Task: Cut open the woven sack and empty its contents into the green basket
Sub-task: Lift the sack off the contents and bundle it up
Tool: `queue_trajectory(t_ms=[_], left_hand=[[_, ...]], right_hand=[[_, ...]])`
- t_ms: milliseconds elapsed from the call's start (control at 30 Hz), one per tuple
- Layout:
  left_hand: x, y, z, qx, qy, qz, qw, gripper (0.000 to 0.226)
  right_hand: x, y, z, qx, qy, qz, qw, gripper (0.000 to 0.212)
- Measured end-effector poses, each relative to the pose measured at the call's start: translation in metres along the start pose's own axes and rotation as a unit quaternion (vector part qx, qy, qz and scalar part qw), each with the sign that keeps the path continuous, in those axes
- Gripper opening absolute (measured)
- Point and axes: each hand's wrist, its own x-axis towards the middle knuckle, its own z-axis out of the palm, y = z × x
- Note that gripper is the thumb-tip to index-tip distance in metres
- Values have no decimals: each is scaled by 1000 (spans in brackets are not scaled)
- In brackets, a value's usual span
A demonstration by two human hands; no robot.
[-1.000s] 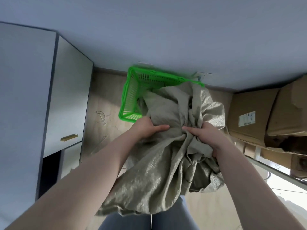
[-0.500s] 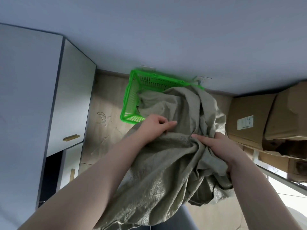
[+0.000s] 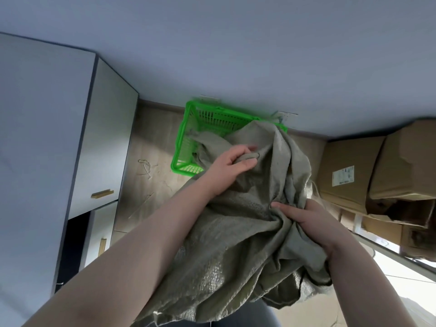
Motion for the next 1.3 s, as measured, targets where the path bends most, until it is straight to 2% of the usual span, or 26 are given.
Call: queue_trajectory(t_ms=[67, 100, 133, 167, 200, 233, 300, 367, 400, 467, 533, 600, 700, 800, 833, 867, 900, 933, 967, 1033, 1100, 1200, 1267, 1300], left_hand=[[-5, 2, 3, -158, -49, -42, 985, 12], [-6, 4, 4, -217, -43, -75, 972, 14], [-4, 3, 6, -248, -17, -117, 961, 14], [-2, 0, 7, -225, 14, -157, 961, 10], [1, -5, 8, -141, 44, -195, 970, 13], [3, -7, 8, -14, 40, -220, 975, 27], [2, -8, 8, 205, -62, -248, 945, 40], [0, -6, 8, 271, -120, -235, 926, 38], [1, -6, 8, 266, -107, -211, 934, 35], [1, -8, 10, 239, -30, -128, 962, 27], [-2, -9, 13, 128, 86, -55, 986, 20], [-3, -8, 12, -21, 185, -10, 982, 25], [4, -7, 4, -96, 245, 26, 964, 28], [8, -6, 2, -237, 189, 1, 953, 15], [7, -4, 3, -227, 168, -29, 959, 11], [7, -3, 4, -157, 148, -69, 974, 11], [9, -5, 4, -56, 119, -121, 984, 23], [10, -8, 5, 45, 80, -184, 979, 37], [10, -11, 6, 133, 29, -240, 961, 45], [11, -16, 10, 233, -73, -284, 927, 45], [11, -17, 15, 272, -127, -292, 908, 42], [14, -17, 13, 340, -138, -291, 883, 43], [14, -9, 11, 307, -132, -289, 897, 39], [13, -6, 11, 240, -139, -283, 918, 34]], right_hand=[[-2, -1, 1, -12, -7, -6, 1000, 23], [-2, -1, 2, -19, -12, -7, 1000, 23], [-3, 0, 2, -22, -16, -6, 1000, 22], [-3, 2, 3, -19, -18, -3, 1000, 22], [-3, 4, 4, -14, -22, 0, 1000, 22], [-3, 5, 6, -10, -26, 3, 1000, 22], [-3, 8, 11, -24, -35, 3, 999, 21], [-4, 9, 14, -41, -37, -3, 998, 19], [-5, 10, 15, -42, -36, -4, 998, 18], [-6, 11, 15, -33, -37, 0, 999, 19], [-6, 11, 13, -27, -30, 5, 999, 19], [-6, 9, 11, -25, -21, 4, 999, 18], [-4, 4, 9, -20, -14, 1, 1000, 18], [-3, -1, 9, -18, -8, -7, 1000, 14], [-2, -2, 10, -16, -10, -9, 1000, 14], [-2, -3, 10, -17, -13, -10, 1000, 15], [-1, -3, 10, -20, -16, -9, 1000, 15], [-1, -2, 11, -24, -18, -6, 1000, 16], [-1, 0, 11, -28, -21, -1, 999, 16], [-2, 4, 13, -29, -30, 6, 999, 17], [-1, 9, 15, -23, -32, 10, 999, 19], [1, 14, 16, -12, -27, 16, 999, 19], [3, 14, 17, -7, -26, 15, 1000, 20], [3, 13, 17, -3, -27, 12, 1000, 19]])
